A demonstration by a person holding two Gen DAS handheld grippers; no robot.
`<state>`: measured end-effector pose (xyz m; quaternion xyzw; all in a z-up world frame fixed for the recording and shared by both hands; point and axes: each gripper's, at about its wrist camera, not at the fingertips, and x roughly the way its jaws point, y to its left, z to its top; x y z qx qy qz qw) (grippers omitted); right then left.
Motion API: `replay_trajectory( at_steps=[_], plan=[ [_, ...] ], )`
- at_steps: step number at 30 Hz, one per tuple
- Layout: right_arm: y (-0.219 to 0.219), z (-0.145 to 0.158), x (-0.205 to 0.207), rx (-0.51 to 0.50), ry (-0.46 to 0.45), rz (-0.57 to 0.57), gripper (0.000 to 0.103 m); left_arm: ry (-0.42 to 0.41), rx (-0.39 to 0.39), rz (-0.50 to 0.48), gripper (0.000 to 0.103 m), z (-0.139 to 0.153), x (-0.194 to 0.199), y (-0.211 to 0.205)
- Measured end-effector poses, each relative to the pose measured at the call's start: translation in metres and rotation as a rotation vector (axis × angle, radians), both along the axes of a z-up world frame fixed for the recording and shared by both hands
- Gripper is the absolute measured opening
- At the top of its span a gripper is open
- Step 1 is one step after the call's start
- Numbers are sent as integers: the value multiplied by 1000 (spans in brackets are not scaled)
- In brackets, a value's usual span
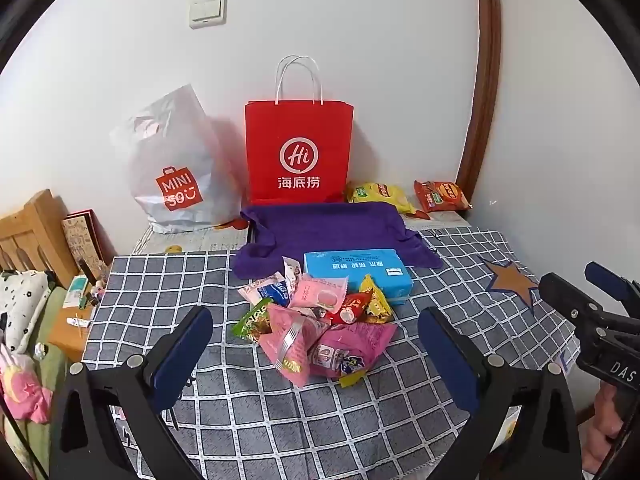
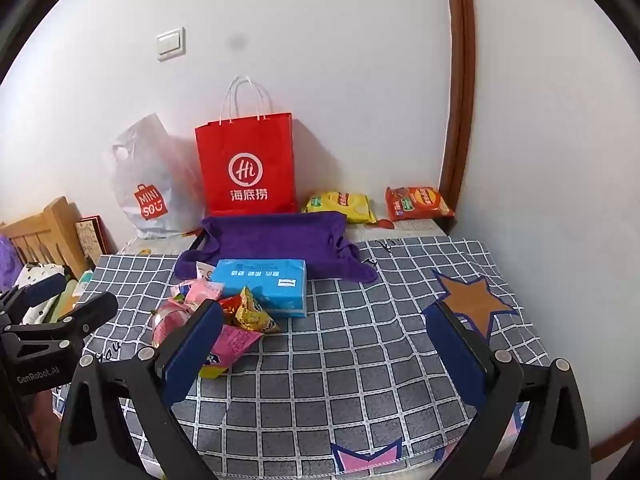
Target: Organize snacks
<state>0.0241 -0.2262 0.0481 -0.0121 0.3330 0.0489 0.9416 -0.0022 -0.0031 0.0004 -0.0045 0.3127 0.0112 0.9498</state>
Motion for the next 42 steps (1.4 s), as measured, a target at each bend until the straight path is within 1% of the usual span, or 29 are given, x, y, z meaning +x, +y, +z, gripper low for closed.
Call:
replay_trajectory(
  at_steps=[1,2,4,8,10,14,15,16,42],
  plan=[
    [0,-1,-1,-2,-1,1,100,1,20,0,103,0,-1,-6],
    [-1,-2,-1,-3,1,-1,100,-8,-1,-10,103,1,-3,-4],
    [0,1,1,-3,8,-3,100,9,-5,-7,103,-1,-1,-6],
    [0,-1,4,0,23,-7,100,9,-20,1,103,1,0,-2],
    [1,5,1,6,17,-6,100,9,-20,1,103,1,0,-3],
    [7,16,8,6,25,-5,100,7,-29,-5,103,3,-1,2],
    [3,6,1,10,13,-5,100,7,-29,-5,103,4,-1,2],
    [0,2,-1,13,10,-5,100,6,-29,-4,103,3,-1,2],
    [2,2,-2,21,15,-5,100,1,-29,1,103,8,-4,4]
  ],
)
